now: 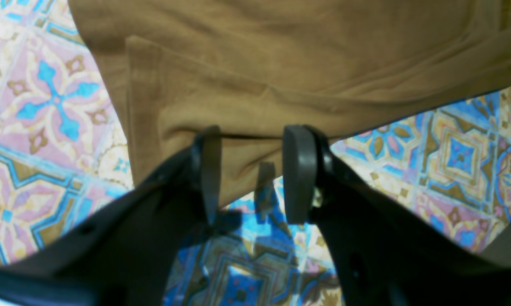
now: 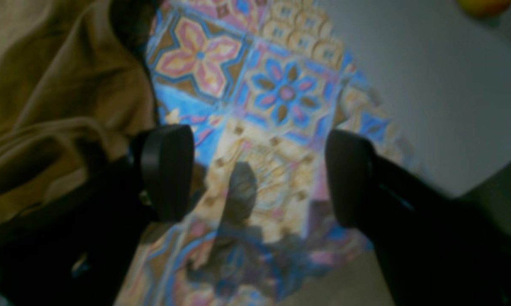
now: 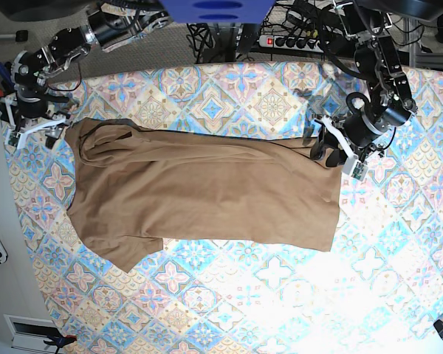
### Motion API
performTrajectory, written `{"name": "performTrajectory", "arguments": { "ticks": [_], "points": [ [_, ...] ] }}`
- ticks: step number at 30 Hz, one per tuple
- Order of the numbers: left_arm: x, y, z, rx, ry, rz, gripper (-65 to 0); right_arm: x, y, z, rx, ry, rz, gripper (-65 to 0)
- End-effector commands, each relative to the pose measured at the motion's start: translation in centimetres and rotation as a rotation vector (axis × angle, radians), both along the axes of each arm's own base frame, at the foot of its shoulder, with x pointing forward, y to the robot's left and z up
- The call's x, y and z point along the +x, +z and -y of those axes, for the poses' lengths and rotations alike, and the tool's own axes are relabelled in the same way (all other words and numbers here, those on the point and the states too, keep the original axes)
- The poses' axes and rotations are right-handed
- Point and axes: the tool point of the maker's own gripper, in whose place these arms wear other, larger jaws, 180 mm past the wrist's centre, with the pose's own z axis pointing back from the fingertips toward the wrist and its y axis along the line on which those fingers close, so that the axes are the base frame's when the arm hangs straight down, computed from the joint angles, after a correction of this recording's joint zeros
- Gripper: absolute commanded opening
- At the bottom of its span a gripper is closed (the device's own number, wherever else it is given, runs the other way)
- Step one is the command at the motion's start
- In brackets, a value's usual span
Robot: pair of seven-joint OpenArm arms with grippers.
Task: Layout the t-shirt on the table in an organized manner, then fold the t-shirt properly
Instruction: 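Lower both grippers to the shirt's folded edge and grasp it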
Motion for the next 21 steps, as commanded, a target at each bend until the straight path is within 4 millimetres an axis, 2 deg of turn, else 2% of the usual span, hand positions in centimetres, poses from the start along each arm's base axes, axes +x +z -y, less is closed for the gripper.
{"name": "performTrajectory", "arguments": {
  "ticks": [1, 5, 9, 16, 21],
  "points": [
    [0.7, 1.4, 0.1, -0.013, -0.006, 0.053, -41.2, 0.7, 1.3, 0.2, -0.003, 0.007, 0.052, -19.3],
    [0.7, 1.4, 0.0, -0.011, -0.004, 0.052, -41.2, 0.6, 0.4, -1.1, 0.103, 0.020, 0.034, -19.3],
    [0.7, 1.3, 0.0, -0.010, -0.004, 0.050, -41.2, 0.6, 0.0, -1.4, 0.131, 0.025, 0.035, -19.3],
    [0.7, 1.3, 0.0, -0.010, -0.004, 0.050, -41.2, 0.2, -4.2, -3.0, 0.260, 0.031, -0.034, -19.3],
    [0.7, 1.3, 0.0, -0.010, -0.004, 0.050, -41.2, 0.1, -4.7, -3.2, 0.276, 0.033, -0.049, -19.3]
  ]
}}
